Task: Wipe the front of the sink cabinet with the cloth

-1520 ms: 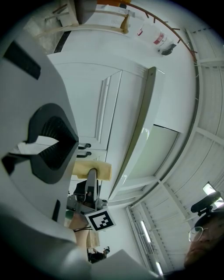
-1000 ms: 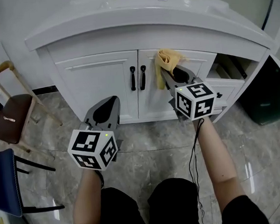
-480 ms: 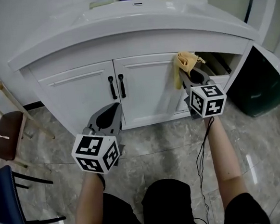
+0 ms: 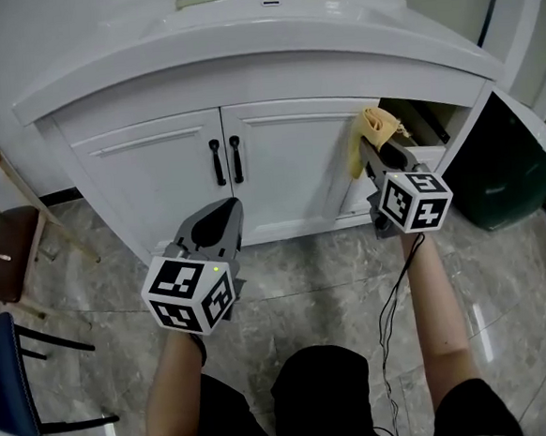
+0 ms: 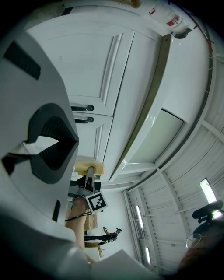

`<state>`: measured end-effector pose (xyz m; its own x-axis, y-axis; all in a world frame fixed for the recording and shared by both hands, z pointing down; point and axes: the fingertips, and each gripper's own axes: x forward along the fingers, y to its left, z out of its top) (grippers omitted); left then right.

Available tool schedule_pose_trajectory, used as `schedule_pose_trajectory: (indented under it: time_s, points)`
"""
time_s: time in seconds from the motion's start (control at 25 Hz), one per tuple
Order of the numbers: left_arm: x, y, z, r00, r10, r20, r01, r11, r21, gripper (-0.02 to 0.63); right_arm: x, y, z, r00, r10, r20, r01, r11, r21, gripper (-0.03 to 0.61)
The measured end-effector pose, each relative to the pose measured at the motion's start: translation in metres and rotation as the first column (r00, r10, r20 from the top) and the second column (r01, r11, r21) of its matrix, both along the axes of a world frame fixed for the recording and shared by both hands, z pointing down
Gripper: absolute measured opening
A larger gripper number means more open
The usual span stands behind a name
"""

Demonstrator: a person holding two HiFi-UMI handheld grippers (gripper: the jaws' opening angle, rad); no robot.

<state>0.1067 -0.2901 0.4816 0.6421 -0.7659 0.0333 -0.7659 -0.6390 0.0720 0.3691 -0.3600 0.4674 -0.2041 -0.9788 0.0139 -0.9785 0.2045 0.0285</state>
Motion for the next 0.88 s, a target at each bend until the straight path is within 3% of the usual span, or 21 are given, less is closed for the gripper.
schedule_pose_trajectory:
  time_s: [0.2, 0.44, 0.64, 0.88]
  points:
    - [-0.033, 0.0, 0.003, 0.998, -0.058, 0.014, 0.058, 0.998, 0.009, 0.014, -0.07, 0.007, 0.004, 0.989, -0.15, -0.008, 0.15, 0.989, 0.006, 0.083]
    - [-0.077, 0.002, 0.018, 0.991, -0.134, 0.01, 0.134, 0.991, -0.016, 0.014, -0.167, 0.001, 0.037, 0.945, -0.319, -0.069, 0.317, 0.948, -0.044, 0.083]
    - [-0.092, 0.006, 0.021, 0.987, -0.159, 0.017, 0.159, 0.987, -0.009, 0.014, -0.2, -0.018, 0.052, 0.938, -0.34, -0.063, 0.337, 0.94, -0.062, 0.083]
    - [-0.095, 0.003, 0.025, 0.986, -0.164, 0.015, 0.164, 0.986, -0.018, 0.014, -0.195, -0.034, 0.058, 0.955, -0.289, -0.066, 0.285, 0.956, -0.068, 0.083]
